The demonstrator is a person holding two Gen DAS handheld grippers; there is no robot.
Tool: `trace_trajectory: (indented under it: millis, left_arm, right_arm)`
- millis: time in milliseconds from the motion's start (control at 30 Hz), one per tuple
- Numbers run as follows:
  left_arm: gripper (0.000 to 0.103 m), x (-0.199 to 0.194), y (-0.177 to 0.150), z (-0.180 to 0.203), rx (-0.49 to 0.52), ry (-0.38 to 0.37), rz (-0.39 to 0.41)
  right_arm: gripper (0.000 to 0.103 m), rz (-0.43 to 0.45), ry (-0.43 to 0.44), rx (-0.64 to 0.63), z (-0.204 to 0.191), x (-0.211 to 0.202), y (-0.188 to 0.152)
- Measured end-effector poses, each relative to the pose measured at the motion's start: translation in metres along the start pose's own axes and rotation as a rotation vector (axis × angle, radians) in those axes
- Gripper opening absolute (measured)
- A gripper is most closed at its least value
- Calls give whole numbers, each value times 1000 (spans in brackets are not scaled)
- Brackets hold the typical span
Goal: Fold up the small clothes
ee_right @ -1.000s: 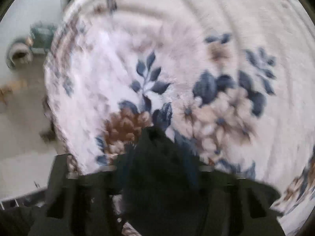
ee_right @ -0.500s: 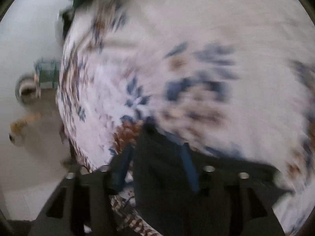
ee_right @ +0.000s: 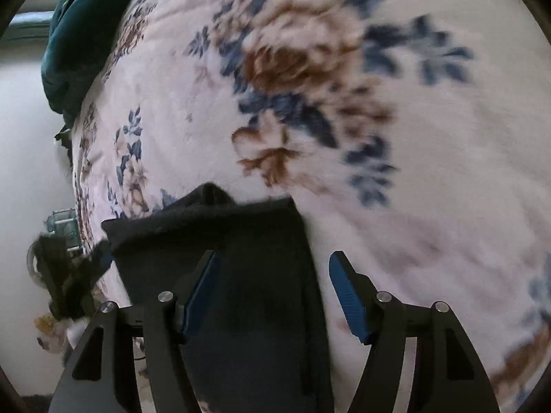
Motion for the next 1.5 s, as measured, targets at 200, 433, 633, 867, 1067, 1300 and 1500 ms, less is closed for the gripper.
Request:
trace_trajectory:
  millis: [200, 433, 633, 867, 1067, 1300, 1500]
  left_arm:
    - [14, -4, 10, -7, -73, -10, 38]
    - [27, -20, 7, -11, -150, -13, 51]
    - [68, -85, -40, 14, -73, 24, 114]
    - [68, -114, -149, -11, -157, 149, 27]
    - [68, -97, -200, -40, -233, 186, -51]
    - [68, -75, -206, -64, -230, 210, -76]
    - [90, -62, -203, -80, -233, 90, -94]
  right_arm:
    - [10, 162, 58, 94, -2, -17, 14]
    - [21, 80, 2, 88, 0, -6, 21]
    - [58, 89, 53, 149, 16, -68, -39]
    - [61, -28, 16, 319, 48, -61, -140]
    - [55, -79, 56, 441, 56, -10, -166]
    - [6, 39, -12, 492, 58, -36, -190]
    - [20, -57, -44, 426, 62, -11, -190]
Point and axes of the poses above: each gripper's, at about its wrist camera, not at the fingertips, and x roughly the way its jaws point, z to its right, y to its top, the point moved 4 cm from there along x, roughly the way its jaws point, and after that the axes turned 7 degrees about -y, right-handed, at the moved point
